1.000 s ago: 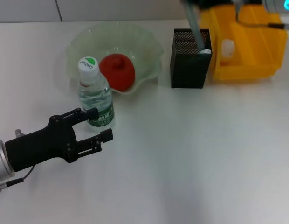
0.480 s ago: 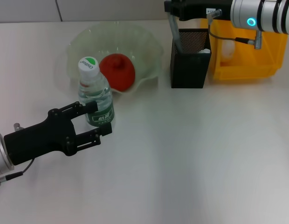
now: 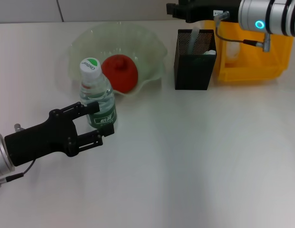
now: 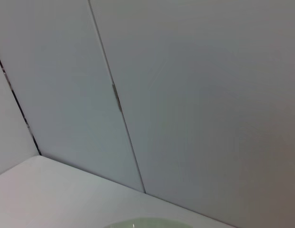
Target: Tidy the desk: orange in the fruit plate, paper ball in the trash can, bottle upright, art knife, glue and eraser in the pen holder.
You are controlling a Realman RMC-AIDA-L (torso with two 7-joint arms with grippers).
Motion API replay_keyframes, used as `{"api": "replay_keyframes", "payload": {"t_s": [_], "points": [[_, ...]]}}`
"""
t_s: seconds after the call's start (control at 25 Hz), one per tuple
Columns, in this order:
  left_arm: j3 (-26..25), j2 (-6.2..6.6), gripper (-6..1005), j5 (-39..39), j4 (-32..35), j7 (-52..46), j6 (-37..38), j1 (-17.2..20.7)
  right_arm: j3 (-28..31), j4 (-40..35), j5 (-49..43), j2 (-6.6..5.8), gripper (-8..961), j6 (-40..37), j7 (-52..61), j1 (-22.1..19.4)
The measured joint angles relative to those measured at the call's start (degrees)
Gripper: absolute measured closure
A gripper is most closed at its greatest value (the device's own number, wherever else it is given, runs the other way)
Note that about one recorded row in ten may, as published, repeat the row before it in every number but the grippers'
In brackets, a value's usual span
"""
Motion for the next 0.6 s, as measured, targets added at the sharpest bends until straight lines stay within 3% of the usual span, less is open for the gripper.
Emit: {"api": "replay_keyframes", "payload": {"t_s": [0.12, 0.2, 0.24, 0.28, 0.32, 0.36, 0.4, 0.44, 0.48, 0.52, 0.6], "points": [[0.0, 0.12, 241, 0.0, 0.01, -0.13, 0.36, 0.1, 0.15, -2.24, 0.56, 0.01, 610, -2.29, 0.25, -1.44], [-0.02, 0.65, 241, -0.07, 0.06, -0.66, 1.25, 0.51, 2.0, -7.65, 3.04, -0.19, 526, -10.08, 0.35, -5.38], [-0.02, 0.65, 241, -0.07, 0.06, -0.66, 1.25, 0.51, 2.0, -7.65, 3.04, -0.19, 501, -10.08, 0.35, -5.38], [-0.09, 1.24, 241, -0.14, 0.12, -1.27, 2.76, 0.99, 4.64, -11.42, 4.18, -0.33, 476, -18.73, -1.13, -8.1], [-0.09, 1.24, 241, -0.14, 0.12, -1.27, 2.76, 0.99, 4.64, -11.42, 4.18, -0.33, 452, -18.73, -1.13, -8.1], [-0.14, 1.61, 241, -0.14, 0.12, -1.51, 3.79, 1.3, 6.16, -13.19, 4.3, -0.47, 427, -24.82, -3.68, -9.51], [-0.27, 2.22, 241, -0.12, 0.15, -1.78, 5.75, 1.89, 8.26, -15.15, 4.29, -0.66, 402, -36.36, -9.6, -12.14], [-0.27, 2.22, 241, -0.12, 0.15, -1.78, 5.75, 1.89, 8.26, -15.15, 4.29, -0.66, 402, -36.36, -9.6, -12.14], [-0.32, 2.66, 241, -0.01, 0.18, -1.85, 6.93, 2.3, 9.6, -15.32, 4.03, -0.72, 402, -46.71, -15.96, -14.85], [-0.36, 3.13, 241, 0.35, 0.25, -1.85, 8.36, 2.76, 9.6, -15.32, 4.03, -0.72, 402, -46.71, -15.96, -14.85], [-0.38, 3.63, 241, 1.38, 0.78, -1.82, 10.03, 3.29, 9.89, -10.69, 3.25, -0.8, 402, -54.7, -24.3, -17.57]]}}
